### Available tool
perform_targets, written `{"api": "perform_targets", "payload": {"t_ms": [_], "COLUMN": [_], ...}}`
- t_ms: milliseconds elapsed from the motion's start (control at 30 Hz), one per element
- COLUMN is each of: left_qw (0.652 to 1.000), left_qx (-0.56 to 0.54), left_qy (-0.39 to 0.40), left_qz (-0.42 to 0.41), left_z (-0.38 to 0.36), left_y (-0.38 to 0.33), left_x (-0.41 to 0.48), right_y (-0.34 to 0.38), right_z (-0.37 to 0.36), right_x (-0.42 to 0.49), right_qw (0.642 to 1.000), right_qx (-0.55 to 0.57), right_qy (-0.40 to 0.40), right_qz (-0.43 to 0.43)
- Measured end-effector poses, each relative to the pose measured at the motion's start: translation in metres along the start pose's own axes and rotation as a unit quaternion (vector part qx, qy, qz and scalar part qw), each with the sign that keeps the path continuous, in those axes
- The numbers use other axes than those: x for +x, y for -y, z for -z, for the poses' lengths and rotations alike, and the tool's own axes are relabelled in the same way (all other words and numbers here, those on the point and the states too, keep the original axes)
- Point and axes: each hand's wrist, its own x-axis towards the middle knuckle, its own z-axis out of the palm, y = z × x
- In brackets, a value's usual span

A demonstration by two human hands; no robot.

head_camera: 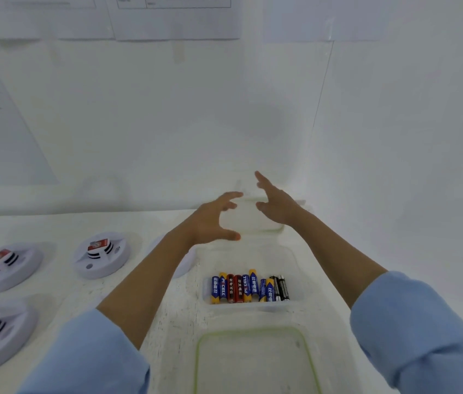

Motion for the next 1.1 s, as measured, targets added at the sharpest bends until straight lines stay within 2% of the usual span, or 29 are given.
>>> {"api": "perform_targets", "payload": {"t_ms": [100, 167, 367, 500, 733, 833, 900, 1000, 1100], "left_qw": [0.999, 0.997, 0.986, 0.984, 0.992, 0.994, 0.996, 0.998, 1.000], "left_qx": [0.035, 0.067, 0.149, 0.150, 0.110, 0.101, 0.089, 0.060, 0.014], "left_qy": [0.028, 0.037, -0.023, -0.050, -0.046, -0.010, 0.018, 0.030, 0.025], "left_qz": [0.001, -0.012, -0.069, -0.082, -0.048, -0.028, -0.021, -0.019, -0.003], "left_z": [0.003, 0.004, 0.000, -0.002, 0.001, 0.005, 0.009, 0.013, 0.013], "left_y": [0.007, 0.007, 0.012, 0.012, 0.014, 0.011, 0.008, 0.004, -0.001], "left_x": [0.001, 0.002, 0.002, 0.002, 0.007, 0.007, 0.006, 0.003, -0.002], "right_y": [-0.001, -0.003, -0.006, -0.006, -0.007, -0.009, -0.009, -0.008, -0.007], "right_z": [-0.012, -0.016, -0.025, -0.027, -0.027, -0.025, -0.021, -0.013, -0.007], "right_x": [0.016, 0.022, 0.031, 0.035, 0.037, 0.031, 0.025, 0.013, -0.003], "right_qw": [0.998, 0.996, 0.995, 0.996, 0.997, 0.995, 0.988, 0.992, 0.993], "right_qx": [-0.016, -0.020, -0.077, -0.071, -0.045, 0.086, 0.147, 0.110, 0.103], "right_qy": [0.062, 0.076, 0.017, 0.017, 0.024, 0.031, -0.008, -0.049, -0.038], "right_qz": [0.025, 0.033, 0.059, 0.058, 0.050, 0.034, 0.043, 0.049, 0.039]}}
